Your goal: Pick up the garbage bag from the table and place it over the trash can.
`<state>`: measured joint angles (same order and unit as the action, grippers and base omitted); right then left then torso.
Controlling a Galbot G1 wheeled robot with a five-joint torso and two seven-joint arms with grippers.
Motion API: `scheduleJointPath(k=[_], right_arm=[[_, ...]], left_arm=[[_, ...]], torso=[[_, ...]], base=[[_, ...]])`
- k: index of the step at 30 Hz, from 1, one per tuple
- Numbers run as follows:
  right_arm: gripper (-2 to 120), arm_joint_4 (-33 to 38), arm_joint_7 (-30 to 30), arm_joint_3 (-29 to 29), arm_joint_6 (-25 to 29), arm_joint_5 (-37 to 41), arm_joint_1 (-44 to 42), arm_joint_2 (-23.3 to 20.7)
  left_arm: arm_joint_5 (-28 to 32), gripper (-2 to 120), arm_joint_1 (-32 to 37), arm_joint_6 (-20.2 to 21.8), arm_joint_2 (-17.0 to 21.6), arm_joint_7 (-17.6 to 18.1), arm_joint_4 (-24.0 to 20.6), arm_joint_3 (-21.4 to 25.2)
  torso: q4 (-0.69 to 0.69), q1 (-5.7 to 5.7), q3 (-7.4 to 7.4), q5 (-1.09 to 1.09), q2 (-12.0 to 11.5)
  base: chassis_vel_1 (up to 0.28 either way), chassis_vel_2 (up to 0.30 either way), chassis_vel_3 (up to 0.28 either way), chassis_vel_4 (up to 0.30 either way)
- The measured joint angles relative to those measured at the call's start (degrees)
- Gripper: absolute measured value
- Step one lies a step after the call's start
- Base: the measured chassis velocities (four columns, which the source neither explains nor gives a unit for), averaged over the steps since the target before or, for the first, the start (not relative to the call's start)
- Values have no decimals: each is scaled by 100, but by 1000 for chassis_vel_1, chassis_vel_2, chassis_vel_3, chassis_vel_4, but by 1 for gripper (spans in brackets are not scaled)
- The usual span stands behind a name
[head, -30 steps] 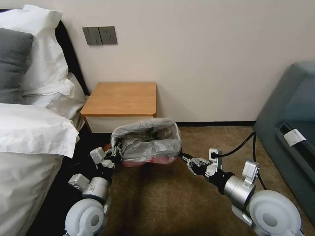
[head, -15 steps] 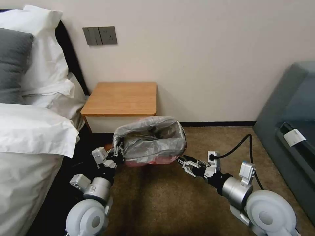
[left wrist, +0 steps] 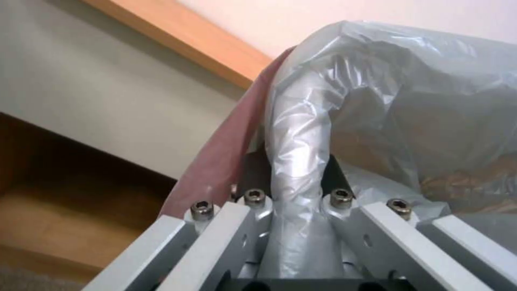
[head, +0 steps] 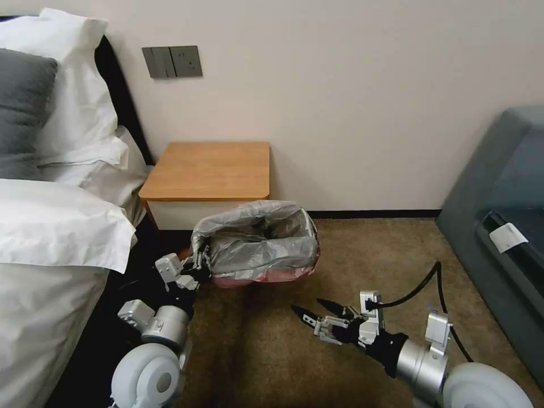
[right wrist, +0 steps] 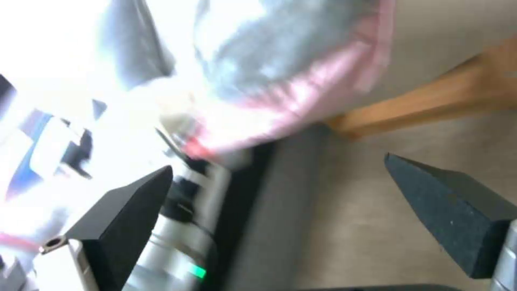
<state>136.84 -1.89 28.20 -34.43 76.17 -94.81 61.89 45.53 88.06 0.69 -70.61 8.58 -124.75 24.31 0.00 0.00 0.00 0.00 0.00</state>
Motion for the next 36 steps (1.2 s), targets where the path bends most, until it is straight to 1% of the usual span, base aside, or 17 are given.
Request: scheduleJointPath(k=[1, 3, 4, 5, 8, 12, 18, 21, 22, 23, 25, 28, 29, 30, 31, 35, 36], right_arm=[[100, 0, 0, 0, 0, 0, 0, 0], [100, 84, 690, -111, -7, 995, 198, 133], [100, 84, 690, -111, -7, 995, 198, 133], [100, 85, 931, -163, -4, 1272, 277, 190], [100, 42, 1393, -320, 20, 1664, 459, 355], [100, 42, 1665, -447, 15, 1885, 516, 475], [97, 36, 1643, -680, -18, 1695, 539, 531], [84, 12, 1547, -951, -23, 1399, 663, 538], [84, 12, 1547, -951, -23, 1399, 663, 538], [80, 2, 1527, -1007, -22, 1333, 690, 538], [70, -38, 1512, -1133, -11, 1219, 771, 542], [63, -53, 1521, -1165, -5, 1202, 793, 552], [55, -66, 1522, -1188, -3, 1180, 792, 559], [52, -69, 1523, -1192, -3, 1170, 786, 562], [52, -69, 1523, -1192, -3, 1170, 786, 562], [33, -75, 1522, -1188, -3, 1115, 728, 566], [33, -75, 1522, -1188, -3, 1115, 728, 566]], left_arm=[[0, 5, 0, 0, 0, 0, 0, 0], [-73, 5, 40, -42, -5, -63, 0, -18], [-73, 5, 40, -42, -5, -63, 0, -18], [-110, 5, 59, -57, -6, -93, 0, -24], [-235, 5, 108, -93, -2, -172, -13, -41], [-272, 5, 130, -102, 11, -190, -51, -41], [-290, 5, 142, -104, 19, -197, -56, -42], [-337, 5, 154, -109, 17, -218, -77, -71], [-337, 5, 154, -109, 17, -218, -77, -71], [-353, 5, 158, -113, 16, -220, -83, -78], [-400, 5, 188, -121, 9, -232, -107, -91], [-410, 5, 209, -124, 6, -235, -123, -92], [-419, 5, 234, -131, 6, -242, -132, -92], [-423, 5, 243, -134, 6, -248, -135, -91], [-423, 5, 243, -134, 6, -248, -135, -91], [-445, 5, 258, -148, -5, -268, -138, -104], [-445, 5, 258, -148, -5, -268, -138, -104]], torso=[[0, 0, 0, 0, 0], [0, 0, 0, -1, 0], [0, 0, 0, -1, 0], [0, 0, 0, 0, 0], [0, 0, 0, 0, 0], [0, 0, 0, 0, 0], [0, 0, 0, -1, 0], [0, 0, 0, -1, 0], [0, 0, 0, -1, 0], [0, 0, 0, 0, 0], [0, 0, 0, 0, 0], [0, 0, 0, 0, 0], [0, 0, 0, 0, 0], [0, 0, 0, 0, 0], [0, 0, 0, 0, 0], [0, 0, 0, 0, 0], [0, 0, 0, 0, 0]], base=[[0, 0, 0, 0], [0, 0, 0, 0], [0, 0, 0, 0], [0, 0, 0, 0], [0, 0, 0, 0], [0, 0, 0, 0], [0, 0, 0, 0], [0, 0, 0, 0], [0, 0, 0, 0], [0, 0, 0, 0], [0, 0, 0, 0], [0, 0, 0, 0], [0, 0, 0, 0], [0, 0, 0, 0], [0, 0, 0, 0], [0, 0, 0, 0], [0, 0, 0, 0]])
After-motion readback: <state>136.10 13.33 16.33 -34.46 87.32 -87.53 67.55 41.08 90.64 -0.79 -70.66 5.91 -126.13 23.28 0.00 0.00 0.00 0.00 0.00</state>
